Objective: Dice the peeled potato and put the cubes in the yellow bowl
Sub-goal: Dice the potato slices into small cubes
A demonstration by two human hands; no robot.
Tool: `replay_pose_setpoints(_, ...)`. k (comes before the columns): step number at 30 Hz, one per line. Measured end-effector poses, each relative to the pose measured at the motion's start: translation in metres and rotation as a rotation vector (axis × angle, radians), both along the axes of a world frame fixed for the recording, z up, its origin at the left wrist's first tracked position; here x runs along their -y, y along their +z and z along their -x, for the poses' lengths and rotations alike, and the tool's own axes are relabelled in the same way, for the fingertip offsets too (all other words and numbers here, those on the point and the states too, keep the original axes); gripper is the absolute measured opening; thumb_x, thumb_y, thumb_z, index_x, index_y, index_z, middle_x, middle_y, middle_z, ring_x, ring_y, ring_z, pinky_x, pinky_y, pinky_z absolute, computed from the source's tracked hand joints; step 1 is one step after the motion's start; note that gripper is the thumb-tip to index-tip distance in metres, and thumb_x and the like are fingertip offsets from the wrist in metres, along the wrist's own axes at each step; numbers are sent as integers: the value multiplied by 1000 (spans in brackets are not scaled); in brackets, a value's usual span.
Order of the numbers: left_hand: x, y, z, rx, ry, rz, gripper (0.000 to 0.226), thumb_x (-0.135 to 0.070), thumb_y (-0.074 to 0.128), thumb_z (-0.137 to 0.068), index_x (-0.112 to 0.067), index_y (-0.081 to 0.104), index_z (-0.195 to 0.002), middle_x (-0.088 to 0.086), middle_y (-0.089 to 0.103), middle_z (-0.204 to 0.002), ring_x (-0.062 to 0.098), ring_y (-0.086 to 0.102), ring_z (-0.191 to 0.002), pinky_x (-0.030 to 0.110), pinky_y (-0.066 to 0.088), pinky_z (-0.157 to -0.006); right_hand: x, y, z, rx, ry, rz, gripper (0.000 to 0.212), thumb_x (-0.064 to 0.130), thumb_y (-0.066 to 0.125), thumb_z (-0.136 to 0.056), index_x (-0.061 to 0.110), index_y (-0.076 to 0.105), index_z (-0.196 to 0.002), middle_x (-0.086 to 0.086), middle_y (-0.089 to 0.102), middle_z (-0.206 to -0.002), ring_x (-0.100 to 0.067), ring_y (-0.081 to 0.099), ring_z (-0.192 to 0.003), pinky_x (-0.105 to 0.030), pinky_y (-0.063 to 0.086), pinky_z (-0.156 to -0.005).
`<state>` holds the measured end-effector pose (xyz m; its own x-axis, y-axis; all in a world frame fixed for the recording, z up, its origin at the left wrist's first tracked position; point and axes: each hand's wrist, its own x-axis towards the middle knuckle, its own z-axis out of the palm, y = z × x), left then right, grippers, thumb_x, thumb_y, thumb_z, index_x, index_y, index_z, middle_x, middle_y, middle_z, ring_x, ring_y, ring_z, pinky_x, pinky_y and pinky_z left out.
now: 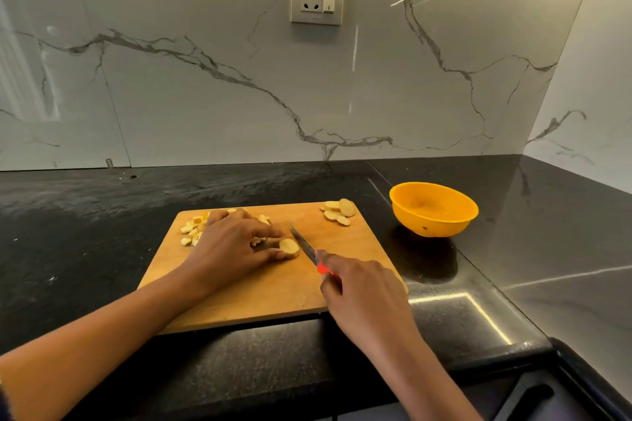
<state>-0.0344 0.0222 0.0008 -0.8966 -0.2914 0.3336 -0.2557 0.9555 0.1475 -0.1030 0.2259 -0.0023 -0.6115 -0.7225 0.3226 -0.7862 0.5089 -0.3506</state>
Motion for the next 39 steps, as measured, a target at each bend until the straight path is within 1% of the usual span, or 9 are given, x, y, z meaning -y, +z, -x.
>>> replay_pose_setpoints(3,-1,0,-1,-46,-22,1,40,-61,50,-81,-44,61,-115,-11,62,-114,2,48,-109,22,18,-89,0,-1,-1,-15,11,3,44,35,39,-100,39,36,-144,10,66,-110,-10,57,-90,-25,39,-67)
replay_pose_setpoints(10,-1,-2,3,-55,-66,65,31,-54,54,-84,-43,64,-112,-14,64,-112,-1,49,-108,21,18,-91,0,-3,-1,-48,10,3,45,34,38,-100,37,35,-145,8,65,-113,-14,57,-93,-28,38,-71)
replay_pose_setpoints(13,-1,-3,5,-49,-66,42,43,-64,44,-80,-43,63,-112,-13,65,-112,0,50,-109,22,18,-93,2,-3,1,-59,25,6,45,34,39,-100,37,36,-145,9,65,-111,-13,56,-90,-26,34,-67)
replay_pose_setpoints(17,2,-6,6,-77,-104,17,85,-89,8,-65,-44,66,-107,-13,66,-109,-1,52,-106,24,19,-92,4,-5,3,-73,26,-8,45,34,38,-100,38,35,-145,8,65,-108,-12,55,-88,-25,35,-66)
replay_pose_setpoints(20,1,-5,6,-67,-86,36,47,-69,40,-80,-42,66,-109,-13,65,-114,0,50,-111,22,18,-93,11,-4,6,-114,37,-79,46,33,37,-101,35,32,-147,6,63,-114,-16,55,-96,-28,38,-71)
replay_pose_setpoints(22,0,-5,7,-65,-87,51,35,-57,51,-83,-40,67,-109,-13,65,-115,0,50,-112,22,18,-94,21,0,9,-136,59,-169,46,31,37,-101,31,32,-147,2,61,-117,-19,54,-101,-29,38,-73)
replay_pose_setpoints(25,-2,-5,6,-76,-78,57,31,-54,54,-84,-40,67,-109,-12,65,-114,2,51,-111,24,18,-95,27,5,9,-154,82,-234,44,27,38,-101,26,36,-145,-3,61,-114,-22,55,-102,-30,36,-71)
replay_pose_setpoints(32,-2,-9,4,-130,-93,34,31,-48,57,-86,-36,65,-113,-8,65,-114,6,54,-112,25,20,-97,-23,3,-9,-140,90,-196,49,34,33,-101,33,24,-149,3,63,-111,-19,55,-97,-30,36,-68)
replay_pose_setpoints(39,-4,-8,-1,-219,-100,50,23,-42,67,-80,-33,72,-100,-7,70,-95,11,61,-91,31,28,-90,-35,14,-16,-120,75,-137,47,38,34,-100,38,29,-147,8,63,-107,-13,53,-84,-28,40,-65)
